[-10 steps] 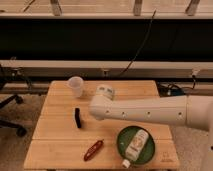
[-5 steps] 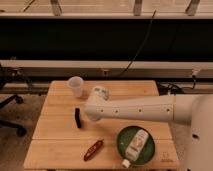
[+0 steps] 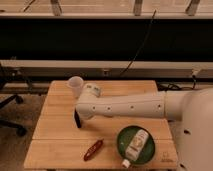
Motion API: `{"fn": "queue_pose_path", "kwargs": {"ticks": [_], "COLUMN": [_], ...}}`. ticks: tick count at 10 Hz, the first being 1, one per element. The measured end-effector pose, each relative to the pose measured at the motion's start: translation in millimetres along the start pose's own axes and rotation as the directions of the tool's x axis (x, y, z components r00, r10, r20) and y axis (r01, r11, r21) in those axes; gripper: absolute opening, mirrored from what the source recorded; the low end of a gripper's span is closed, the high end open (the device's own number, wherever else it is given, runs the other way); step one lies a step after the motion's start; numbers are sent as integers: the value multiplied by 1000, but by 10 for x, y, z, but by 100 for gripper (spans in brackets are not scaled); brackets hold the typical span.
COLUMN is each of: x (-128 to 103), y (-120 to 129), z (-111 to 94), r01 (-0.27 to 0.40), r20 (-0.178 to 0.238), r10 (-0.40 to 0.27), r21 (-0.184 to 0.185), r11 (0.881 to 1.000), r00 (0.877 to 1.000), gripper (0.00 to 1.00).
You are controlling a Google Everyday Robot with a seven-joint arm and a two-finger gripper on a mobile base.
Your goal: Knock the eraser over
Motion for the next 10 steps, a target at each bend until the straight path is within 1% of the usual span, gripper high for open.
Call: {"fn": "queue_pose_path", "kwargs": {"ticks": [2,3,7,8,9,10], "x": [-212,-239,-444,-496,-531,-535], "y": [-136,-159,-324,-363,-396,-389], "z": [39,49,135,132,126,130], "r01": [39,45,84,91,90,87], "r20": [26,31,81,99,137,152], "r10": [-39,-45,-86,-94,-94,-92], "r21": [6,8,31,34,36,36], "r11": [999,999,996,995,995,996], "r00": [999,998,993,991,986,984], "gripper": [0,0,0,4,8,7]}}
